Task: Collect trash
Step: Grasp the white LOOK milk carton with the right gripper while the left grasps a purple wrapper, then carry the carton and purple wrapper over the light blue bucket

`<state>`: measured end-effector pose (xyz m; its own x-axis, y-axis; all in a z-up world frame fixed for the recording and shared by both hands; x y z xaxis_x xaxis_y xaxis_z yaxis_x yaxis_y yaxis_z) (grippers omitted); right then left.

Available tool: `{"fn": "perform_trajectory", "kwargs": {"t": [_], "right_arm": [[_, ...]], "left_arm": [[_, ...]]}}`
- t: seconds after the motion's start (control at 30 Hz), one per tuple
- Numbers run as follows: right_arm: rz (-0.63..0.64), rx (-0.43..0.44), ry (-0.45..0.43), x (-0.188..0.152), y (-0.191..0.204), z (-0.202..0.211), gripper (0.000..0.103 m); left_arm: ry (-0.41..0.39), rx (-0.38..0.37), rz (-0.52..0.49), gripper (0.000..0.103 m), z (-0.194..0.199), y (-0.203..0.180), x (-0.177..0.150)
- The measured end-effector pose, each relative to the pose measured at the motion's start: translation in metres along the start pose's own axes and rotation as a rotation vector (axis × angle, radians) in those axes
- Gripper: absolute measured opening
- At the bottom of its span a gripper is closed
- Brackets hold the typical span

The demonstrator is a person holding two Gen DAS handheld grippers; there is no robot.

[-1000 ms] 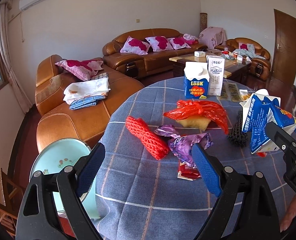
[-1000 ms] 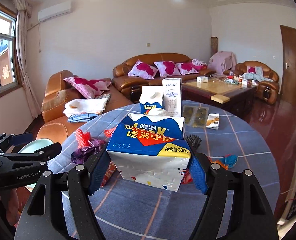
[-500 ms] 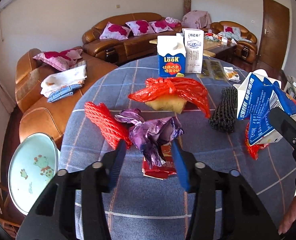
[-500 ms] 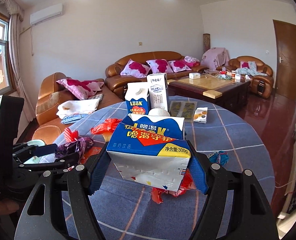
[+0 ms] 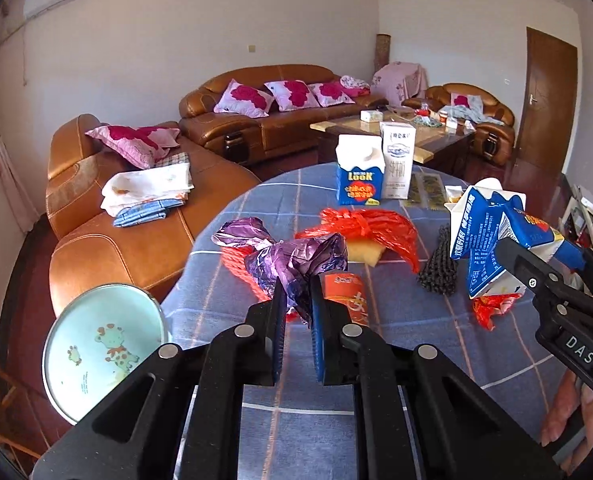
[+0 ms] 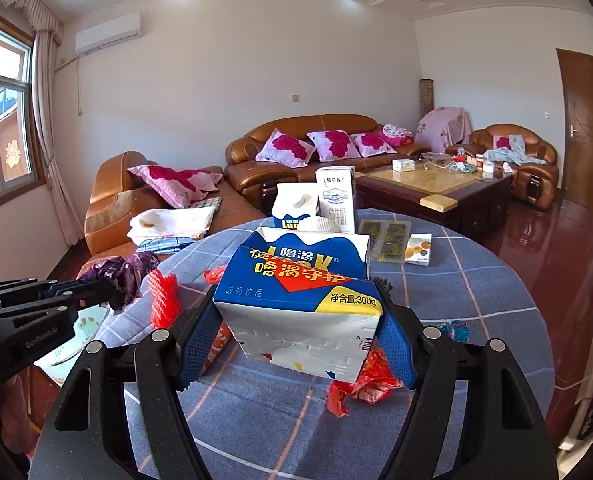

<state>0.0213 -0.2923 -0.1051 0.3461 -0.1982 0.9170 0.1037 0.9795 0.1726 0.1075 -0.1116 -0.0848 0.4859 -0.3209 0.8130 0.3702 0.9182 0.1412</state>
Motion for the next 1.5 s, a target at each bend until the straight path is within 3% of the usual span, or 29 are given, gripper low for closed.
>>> {"fn": "perform_trajectory", "kwargs": {"t": [0.73, 1.17, 1.5], "right_arm": [[0.126, 0.325, 0.047, 0.026, 0.103, -0.088, 0.071], [0.18, 0.44, 0.083, 0.027, 0.164, -0.134, 0.071], [0.221, 0.504, 0.106, 0.022, 0.197, -0.153, 0.071]], "left_arm": [[-0.04, 0.277, 0.137, 0.011, 0.016, 0.117, -0.008], [-0.009, 0.452, 0.177, 0.011, 0.013, 0.177, -0.014], [0.042, 0.516, 0.164, 0.011, 0.01, 0.194, -0.026]]}}
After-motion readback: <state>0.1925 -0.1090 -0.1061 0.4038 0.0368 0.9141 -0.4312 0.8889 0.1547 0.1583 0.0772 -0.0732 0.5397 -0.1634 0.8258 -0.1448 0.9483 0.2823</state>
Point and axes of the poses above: each gripper's, at about its wrist camera, not at the fingertips, and z roughly against the way its jaws point, y to its left, x to its top, the point moved 3 cm from there along -z, roughly the way its jaws point, and after that the axes turned 9 degrees about x, right-handed, at the moved point
